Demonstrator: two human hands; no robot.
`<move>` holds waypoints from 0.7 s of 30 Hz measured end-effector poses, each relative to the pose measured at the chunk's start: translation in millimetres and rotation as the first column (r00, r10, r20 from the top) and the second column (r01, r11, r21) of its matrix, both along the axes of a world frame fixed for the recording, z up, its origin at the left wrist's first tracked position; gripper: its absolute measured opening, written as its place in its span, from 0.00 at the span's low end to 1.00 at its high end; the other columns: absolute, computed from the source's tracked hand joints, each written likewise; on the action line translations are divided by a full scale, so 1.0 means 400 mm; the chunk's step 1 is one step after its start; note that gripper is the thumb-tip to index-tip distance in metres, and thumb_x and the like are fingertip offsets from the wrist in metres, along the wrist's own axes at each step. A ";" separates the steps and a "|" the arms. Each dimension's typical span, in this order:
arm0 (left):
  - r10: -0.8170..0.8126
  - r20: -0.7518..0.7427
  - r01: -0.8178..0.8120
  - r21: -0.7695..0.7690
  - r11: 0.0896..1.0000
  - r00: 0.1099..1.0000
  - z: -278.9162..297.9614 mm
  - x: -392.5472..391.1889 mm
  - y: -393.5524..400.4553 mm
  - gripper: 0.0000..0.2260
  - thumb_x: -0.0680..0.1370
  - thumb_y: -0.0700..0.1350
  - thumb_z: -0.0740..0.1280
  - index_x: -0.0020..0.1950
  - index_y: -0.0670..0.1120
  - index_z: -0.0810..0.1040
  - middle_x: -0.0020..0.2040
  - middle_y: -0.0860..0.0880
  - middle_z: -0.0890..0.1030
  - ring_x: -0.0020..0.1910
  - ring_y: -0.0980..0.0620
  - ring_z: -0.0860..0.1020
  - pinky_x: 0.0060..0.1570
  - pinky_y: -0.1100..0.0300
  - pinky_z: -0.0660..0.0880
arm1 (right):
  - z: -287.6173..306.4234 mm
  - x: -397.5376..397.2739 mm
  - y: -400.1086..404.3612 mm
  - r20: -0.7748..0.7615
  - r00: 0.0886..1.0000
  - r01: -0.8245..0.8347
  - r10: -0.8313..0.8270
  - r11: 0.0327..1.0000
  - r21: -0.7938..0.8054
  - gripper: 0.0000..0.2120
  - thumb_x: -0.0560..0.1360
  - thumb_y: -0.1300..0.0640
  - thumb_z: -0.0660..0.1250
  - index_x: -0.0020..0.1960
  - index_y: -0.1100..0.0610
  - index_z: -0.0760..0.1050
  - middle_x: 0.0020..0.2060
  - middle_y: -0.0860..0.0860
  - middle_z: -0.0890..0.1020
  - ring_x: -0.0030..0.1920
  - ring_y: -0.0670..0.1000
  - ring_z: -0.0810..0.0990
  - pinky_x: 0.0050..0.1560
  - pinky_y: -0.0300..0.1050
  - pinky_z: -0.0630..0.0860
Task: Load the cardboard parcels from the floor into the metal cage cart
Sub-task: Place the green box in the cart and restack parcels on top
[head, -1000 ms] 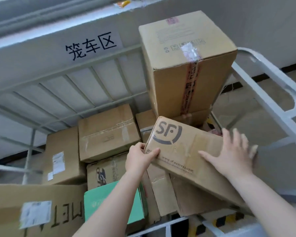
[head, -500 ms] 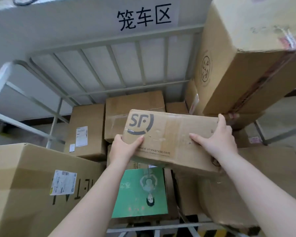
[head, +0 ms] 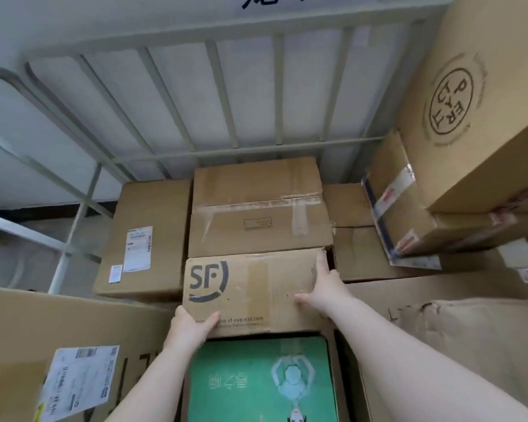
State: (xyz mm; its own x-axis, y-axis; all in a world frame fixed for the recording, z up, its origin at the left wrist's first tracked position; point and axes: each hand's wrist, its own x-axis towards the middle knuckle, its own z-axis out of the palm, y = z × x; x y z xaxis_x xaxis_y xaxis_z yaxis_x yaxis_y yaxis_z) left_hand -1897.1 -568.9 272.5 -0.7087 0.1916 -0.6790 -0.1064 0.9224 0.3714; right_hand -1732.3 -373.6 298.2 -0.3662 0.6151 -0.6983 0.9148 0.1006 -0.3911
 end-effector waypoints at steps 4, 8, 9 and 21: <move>-0.098 -0.138 0.082 -0.122 0.989 0.986 0.009 0.036 0.033 0.38 0.72 0.56 0.71 0.74 0.42 0.57 0.71 0.40 0.67 0.68 0.38 0.68 0.64 0.45 0.70 | -0.014 0.031 0.005 0.045 0.995 -0.085 0.085 0.996 0.004 0.46 0.75 0.43 0.66 0.76 0.45 0.33 0.72 0.57 0.60 0.67 0.58 0.69 0.65 0.51 0.70; -0.291 -0.328 0.321 0.041 0.946 0.899 0.170 0.126 0.198 0.38 0.74 0.61 0.65 0.78 0.49 0.53 0.77 0.47 0.59 0.76 0.45 0.57 0.73 0.46 0.59 | 0.154 0.098 0.072 -0.244 0.966 0.007 0.081 0.940 0.341 0.39 0.75 0.44 0.65 0.78 0.49 0.48 0.75 0.49 0.59 0.73 0.51 0.61 0.69 0.48 0.68; -0.288 -0.331 0.356 0.168 0.919 0.899 0.224 0.156 0.259 0.37 0.74 0.60 0.66 0.78 0.51 0.53 0.77 0.48 0.58 0.76 0.46 0.57 0.73 0.47 0.58 | 0.223 0.125 0.096 -0.356 0.929 0.096 0.096 0.870 0.484 0.36 0.74 0.44 0.66 0.77 0.50 0.54 0.73 0.48 0.63 0.72 0.49 0.62 0.68 0.47 0.67; -0.287 -0.157 0.277 0.853 0.443 0.945 0.723 0.514 0.905 0.37 0.74 0.64 0.64 0.77 0.55 0.53 0.77 0.51 0.59 0.75 0.52 0.60 0.67 0.58 0.60 | 0.722 0.553 0.643 -0.888 0.315 0.949 -0.335 0.081 0.306 0.37 0.71 0.37 0.66 0.71 0.57 0.60 0.70 0.53 0.64 0.69 0.55 0.63 0.70 0.60 0.61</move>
